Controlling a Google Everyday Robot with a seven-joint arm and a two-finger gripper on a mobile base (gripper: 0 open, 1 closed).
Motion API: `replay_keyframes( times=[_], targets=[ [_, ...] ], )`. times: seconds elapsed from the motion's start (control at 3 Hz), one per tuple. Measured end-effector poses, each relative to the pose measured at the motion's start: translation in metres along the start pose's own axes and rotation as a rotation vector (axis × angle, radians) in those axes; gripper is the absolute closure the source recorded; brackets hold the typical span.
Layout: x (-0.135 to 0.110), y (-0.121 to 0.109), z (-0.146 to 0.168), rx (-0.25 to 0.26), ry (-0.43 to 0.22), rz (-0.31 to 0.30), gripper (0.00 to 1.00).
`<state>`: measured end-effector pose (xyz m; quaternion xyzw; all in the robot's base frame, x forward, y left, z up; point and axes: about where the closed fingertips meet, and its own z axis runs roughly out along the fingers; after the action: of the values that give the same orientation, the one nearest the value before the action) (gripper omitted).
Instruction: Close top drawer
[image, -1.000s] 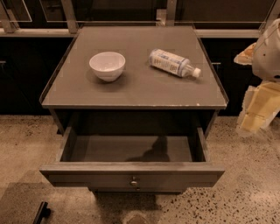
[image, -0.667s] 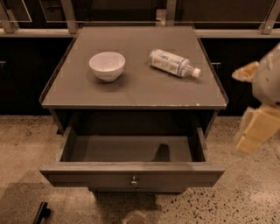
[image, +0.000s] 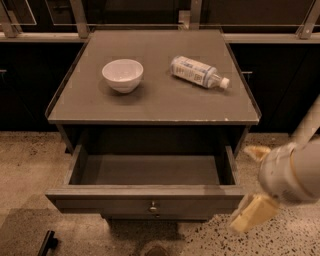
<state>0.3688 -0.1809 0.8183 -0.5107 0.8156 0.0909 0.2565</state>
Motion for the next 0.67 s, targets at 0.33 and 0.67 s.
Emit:
replay_keyframes(
  times=[0.33,0.67],
  targets=[
    [0.050,0.034,0.097,-0.105,-0.010,0.110,0.00],
    [0.076,0.058,0.135,-0.171,0.009,0.162,0.11]
  ],
)
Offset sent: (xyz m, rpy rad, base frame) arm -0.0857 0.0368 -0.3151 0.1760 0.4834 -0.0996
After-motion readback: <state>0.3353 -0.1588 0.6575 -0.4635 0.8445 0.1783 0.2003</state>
